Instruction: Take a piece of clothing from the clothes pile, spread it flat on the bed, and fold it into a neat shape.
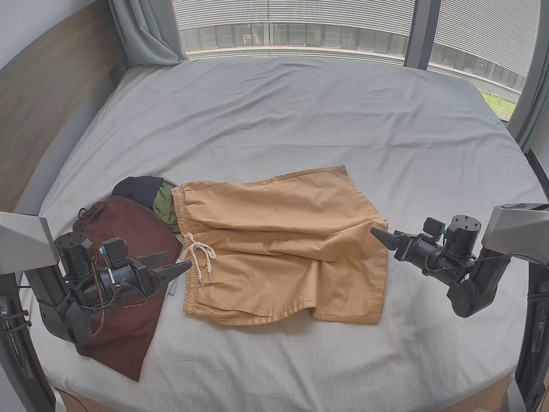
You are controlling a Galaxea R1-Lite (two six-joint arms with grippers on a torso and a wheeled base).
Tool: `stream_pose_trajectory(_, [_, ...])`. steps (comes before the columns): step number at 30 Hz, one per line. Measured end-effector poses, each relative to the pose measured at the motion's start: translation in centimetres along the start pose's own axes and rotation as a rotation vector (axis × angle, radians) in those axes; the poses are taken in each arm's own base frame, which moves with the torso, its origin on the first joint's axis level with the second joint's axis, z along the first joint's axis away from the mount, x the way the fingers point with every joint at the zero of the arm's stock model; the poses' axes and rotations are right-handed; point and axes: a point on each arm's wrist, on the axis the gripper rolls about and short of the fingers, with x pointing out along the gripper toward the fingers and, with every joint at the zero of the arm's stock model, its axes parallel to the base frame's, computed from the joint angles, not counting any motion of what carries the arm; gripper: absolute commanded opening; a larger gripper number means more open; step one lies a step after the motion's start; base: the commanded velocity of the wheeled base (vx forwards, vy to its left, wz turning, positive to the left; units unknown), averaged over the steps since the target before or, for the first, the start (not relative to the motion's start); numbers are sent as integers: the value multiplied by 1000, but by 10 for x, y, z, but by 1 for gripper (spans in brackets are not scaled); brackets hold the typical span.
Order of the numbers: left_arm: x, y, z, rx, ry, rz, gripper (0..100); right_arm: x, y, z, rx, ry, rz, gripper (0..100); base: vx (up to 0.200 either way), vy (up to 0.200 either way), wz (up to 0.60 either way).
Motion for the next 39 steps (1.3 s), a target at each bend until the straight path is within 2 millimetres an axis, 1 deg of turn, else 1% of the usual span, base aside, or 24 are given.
stream_pose_trajectory(7, [0, 0, 0, 4, 1, 2, 100, -19, 16, -4, 28, 92, -12, 100, 0, 0, 0])
stream_pose_trajectory(13, [0, 0, -1, 23, 2, 3, 100, -36, 26, -13, 40, 155, -17, 100, 0, 0, 0])
stream_pose_trajectory(19, [0, 1, -2, 22, 4, 4, 100, -53, 32, -25, 58, 219, -30, 100, 0, 0, 0])
stream_pose_trajectory(26, [0, 1, -2, 22, 5, 5, 100, -68, 34, -38, 48, 283, -46, 100, 0, 0, 0])
stream_pose_trajectory(32, [0, 1, -3, 20, 7, 5, 100, -73, 31, -50, 62, 336, -65, 100, 0, 0, 0])
stream_pose_trajectory(39, [0, 1, -2, 21, 6, 4, 100, -73, 27, -65, 88, 397, -61, 100, 0, 0, 0])
